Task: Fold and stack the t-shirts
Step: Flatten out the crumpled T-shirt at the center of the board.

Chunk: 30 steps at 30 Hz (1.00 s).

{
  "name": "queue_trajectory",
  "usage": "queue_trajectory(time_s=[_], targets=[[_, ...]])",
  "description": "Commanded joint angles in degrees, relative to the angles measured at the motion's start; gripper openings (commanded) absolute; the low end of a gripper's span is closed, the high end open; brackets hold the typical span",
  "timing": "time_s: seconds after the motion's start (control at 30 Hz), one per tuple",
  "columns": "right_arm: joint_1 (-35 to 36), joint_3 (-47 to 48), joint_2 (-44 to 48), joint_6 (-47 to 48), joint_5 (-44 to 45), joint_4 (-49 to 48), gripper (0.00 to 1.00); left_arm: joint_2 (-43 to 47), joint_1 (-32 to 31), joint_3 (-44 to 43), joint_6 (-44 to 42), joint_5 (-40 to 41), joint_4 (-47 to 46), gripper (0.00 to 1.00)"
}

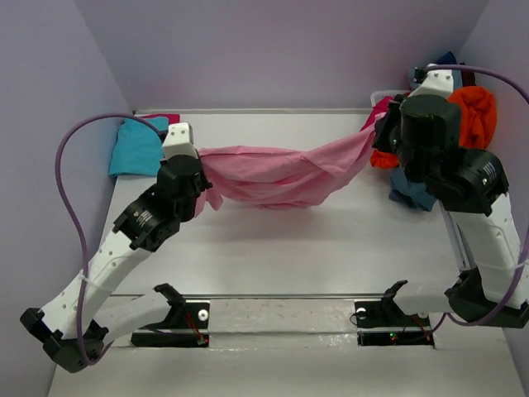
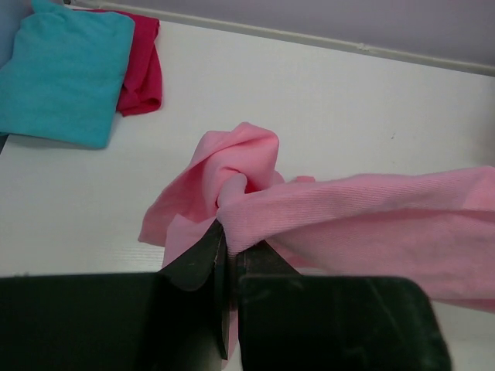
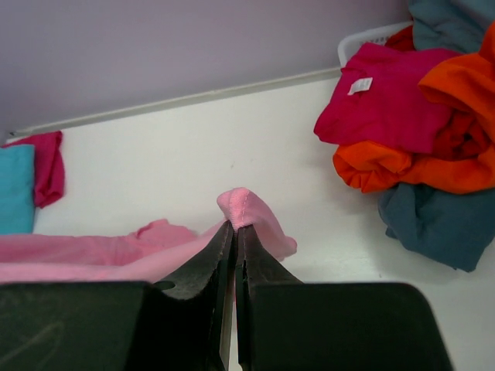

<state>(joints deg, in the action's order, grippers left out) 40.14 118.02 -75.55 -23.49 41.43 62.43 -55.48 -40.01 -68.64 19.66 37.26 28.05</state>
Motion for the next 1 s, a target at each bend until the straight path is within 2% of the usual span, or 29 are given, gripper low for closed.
queue_trajectory(time_s=[0.0,0.23,0.53,0.67,0.97], targets=[[-0.2,-6.4,8.7,3.3,-1.8,-13.2,0.07,6.0,0.2,1.9,-1.6,1.2,-7.2,0.06],[-0.2,-10.8,14.2,8.2,-4.9,-22.3,0.07,9.3,0.2,2.1,-5.2,0.6,-10.7,0.06],[-0.2,-17.8,18.9,17.2,-7.1,-39.9,0.07,9.2,0.2,1.4,-9.4,1.8,-17.0,0.06],[-0.2,-15.8,17.3,21.5,-7.1,-45.8,0.07,8.0,0.2,-0.2,-12.1,2.7,-19.6,0.06],[-0.2,-8.9,13.9,29.2,-7.6,-51.9,0.07,4.2,0.2,-9.0,-19.4,3.4,-23.7,0.06]])
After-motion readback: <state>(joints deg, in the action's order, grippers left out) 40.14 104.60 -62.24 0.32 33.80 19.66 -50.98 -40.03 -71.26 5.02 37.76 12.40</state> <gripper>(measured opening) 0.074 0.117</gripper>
